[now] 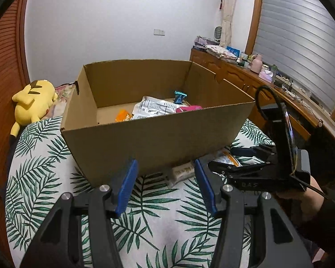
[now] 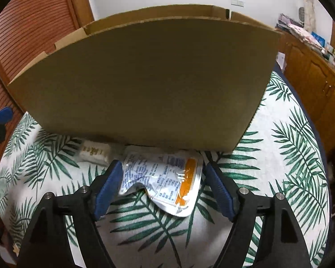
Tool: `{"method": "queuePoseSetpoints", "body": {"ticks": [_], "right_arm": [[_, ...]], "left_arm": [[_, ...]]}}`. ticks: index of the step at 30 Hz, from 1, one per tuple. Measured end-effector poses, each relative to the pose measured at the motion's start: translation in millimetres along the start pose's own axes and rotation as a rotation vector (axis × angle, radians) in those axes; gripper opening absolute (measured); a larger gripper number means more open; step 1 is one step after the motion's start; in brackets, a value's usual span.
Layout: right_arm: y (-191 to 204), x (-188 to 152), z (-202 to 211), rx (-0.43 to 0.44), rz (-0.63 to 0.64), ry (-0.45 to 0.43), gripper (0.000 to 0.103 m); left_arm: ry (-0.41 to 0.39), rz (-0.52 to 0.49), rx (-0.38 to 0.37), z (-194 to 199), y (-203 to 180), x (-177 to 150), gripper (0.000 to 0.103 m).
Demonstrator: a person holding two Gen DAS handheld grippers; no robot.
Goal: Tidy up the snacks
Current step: 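Move both tools back down toward the remaining packets on the bed, then grasp the orange-striped silver packet with the right tool while the left tool lowers to the white bar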
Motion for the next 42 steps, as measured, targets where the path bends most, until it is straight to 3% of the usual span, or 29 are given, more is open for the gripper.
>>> {"method": "queuePoseSetpoints", "body": {"ticks": [11,13,15,19,22,30,36,42], "right_arm": [[11.7,-7.2,-8.1,-0.065,0.082,0.014,0.081],[11.5,-9.2,-5.8,-0.065,0.082,0.009,0.077],[11.4,-10.2,-2.6,-0.062,0.084,0.002,0.065],[9.2,-12.9,2.2,-0.045,0.064,0.001,0.060],[6.7,-13.8,8.1,-0.007,0.021,-0.007,0.053],[-1.5,-20.6,44.2,0.137,-0.046,-0.057,0.020],[4.8,-23.6,62.1,0.186,-0.032,-0.092,0.011],[-9.1,-38.1,73.0,0.203,-0.043,-0.109,0.011]], "left_arm": [[0.012,0.006,0.002,1.9,2.9,-7.5,0.054],[0.010,0.007,0.003,3.9,3.2,-8.3,0.054],[0.012,0.007,0.006,3.7,2.9,-10.1,0.054],[0.022,0.025,0.000,-2.9,1.5,-12.5,0.054],[0.041,0.041,-0.013,-11.9,-4.2,-17.0,0.054],[0.093,0.048,-0.014,-40.1,-21.1,-19.5,0.054],[0.120,0.088,0.010,-62.9,-26.7,-19.5,0.054],[0.153,0.120,0.048,-84.5,-27.9,-20.9,0.054]]}}
Point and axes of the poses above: each gripper's, at about its wrist camera, not at the fingertips, and z roughly against the way its jaws point, y to its left, x to its top, the point moved 6 cm from there along -z, roughly the way its jaws point, and after that the axes turned 1 degree about -y, right-handed, at the moved point
